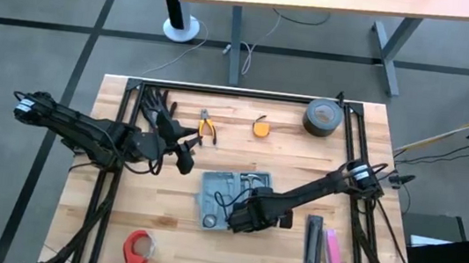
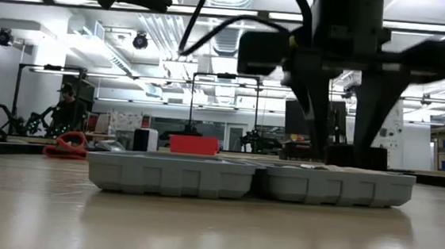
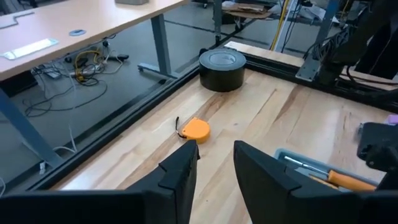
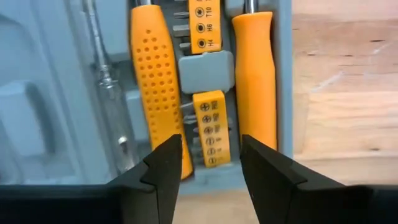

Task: Prefit tool cases
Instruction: Put the screwdriver bits into the gray tool box

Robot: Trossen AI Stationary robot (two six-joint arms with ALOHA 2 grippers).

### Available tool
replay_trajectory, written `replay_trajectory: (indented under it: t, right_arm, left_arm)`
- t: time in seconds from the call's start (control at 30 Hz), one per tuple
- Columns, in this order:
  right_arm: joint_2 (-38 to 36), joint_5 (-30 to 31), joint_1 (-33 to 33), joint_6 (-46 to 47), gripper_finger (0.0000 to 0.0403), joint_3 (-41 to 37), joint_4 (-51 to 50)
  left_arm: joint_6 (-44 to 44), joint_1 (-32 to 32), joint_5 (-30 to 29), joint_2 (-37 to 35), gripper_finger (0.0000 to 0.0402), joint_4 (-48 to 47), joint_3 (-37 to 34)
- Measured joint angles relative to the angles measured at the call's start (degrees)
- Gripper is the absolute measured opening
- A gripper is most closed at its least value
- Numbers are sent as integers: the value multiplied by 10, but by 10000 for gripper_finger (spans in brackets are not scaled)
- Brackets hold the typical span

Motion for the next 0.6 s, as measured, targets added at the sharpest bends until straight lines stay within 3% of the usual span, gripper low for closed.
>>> replay_trajectory:
  t: [0.2, 0.37, 0.5, 0.6]
  right_arm:
    - [0, 11, 3, -33, 139, 39, -22]
    - [0, 40, 3, -206, 122, 39, -25]
    - [0, 85, 3, -319, 117, 36, -31]
    - [0, 84, 3, -409, 123, 36, -21]
  left_arm:
    - [12, 0, 0, 0, 111, -1, 0]
    - [27, 0, 16, 0, 103, -3, 0]
    - [48, 0, 61, 0, 97, -12, 0]
    - [71, 0, 93, 0, 93, -24, 0]
